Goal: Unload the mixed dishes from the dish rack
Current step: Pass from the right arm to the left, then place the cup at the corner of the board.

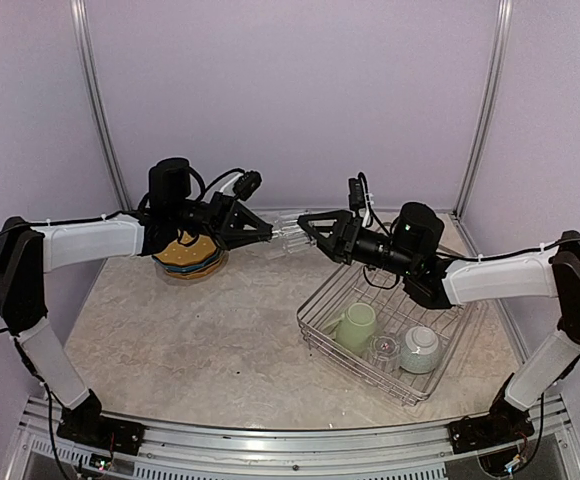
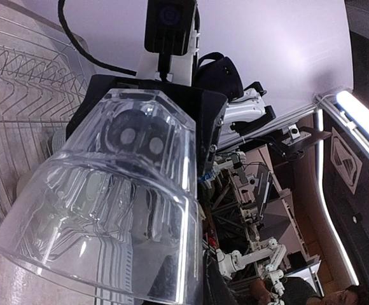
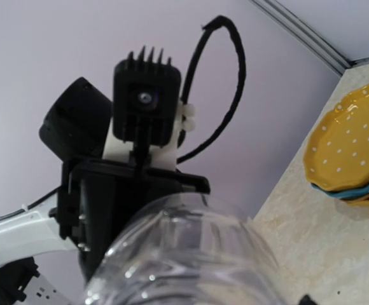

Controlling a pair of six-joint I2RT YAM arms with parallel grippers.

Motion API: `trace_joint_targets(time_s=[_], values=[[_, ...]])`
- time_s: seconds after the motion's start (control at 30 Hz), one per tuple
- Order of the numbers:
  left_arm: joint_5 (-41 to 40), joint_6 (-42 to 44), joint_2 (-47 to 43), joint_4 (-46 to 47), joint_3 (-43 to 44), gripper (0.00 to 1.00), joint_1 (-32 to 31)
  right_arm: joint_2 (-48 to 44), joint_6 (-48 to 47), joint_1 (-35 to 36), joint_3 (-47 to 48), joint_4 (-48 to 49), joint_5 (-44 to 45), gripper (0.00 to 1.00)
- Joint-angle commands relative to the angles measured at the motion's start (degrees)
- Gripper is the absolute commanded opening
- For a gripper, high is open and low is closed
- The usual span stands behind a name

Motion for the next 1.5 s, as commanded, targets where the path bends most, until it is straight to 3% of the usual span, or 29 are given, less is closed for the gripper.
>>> trace_joint_targets(time_s=[0.0,0.03,0.1,0.3,0.43,0.57,0.73,0.97,1.13,1.37,1.47], values=[[0.2,1.3,-1.8,0.0,-0.6,0.06,-0.2,0.6,-0.2,0.6,0.9,2.4,0.6,0.17],[-0.3,1.8,-1.9,-0.8,-0.5,0.0,-0.2,0.5,-0.6,0.6,0.9,1.6,0.8,0.2],[-2.0,4.3,-2.0,-5.7,0.5,0.0,-0.2,0.0,-1.4,0.6,0.8,-1.3,2.1,0.29],[-6.2,12.7,-3.5,-19.1,3.2,0.0,-0.2,-4.5,-8.4,0.6,1.1,-16.1,8.1,0.78],[-10.6,20.5,-4.9,-31.2,6.7,0.0,-0.2,-9.5,-13.2,0.4,2.5,-27.8,14.5,0.99],[-18.3,27.5,-7.7,-41.7,10.1,0.0,-0.2,-14.4,-16.4,0.3,2.6,-36.4,19.4,1.0],[-34.4,29.4,-10.0,-57.7,15.2,0.0,-0.3,-22.0,-18.3,0.3,-0.6,-41.7,23.8,1.0],[-53.8,25.3,-16.5,-76.6,10.7,0.0,-0.9,-26.6,-23.6,-0.1,-0.7,-46.8,28.9,1.0],[-66.5,22.7,-20.4,-89.3,6.4,0.0,-4.7,-26.0,-27.3,-0.1,1.9,-48.6,29.5,1.0],[-78.7,15.2,-14.9,-104.8,4.4,0.0,-11.8,-25.0,-27.6,-0.3,1.2,-48.0,29.1,1.0],[-79.0,11.8,-12.2,-107.9,3.6,0.0,-17.1,-25.5,-26.7,-0.3,0.1,-47.9,28.9,1.0]])
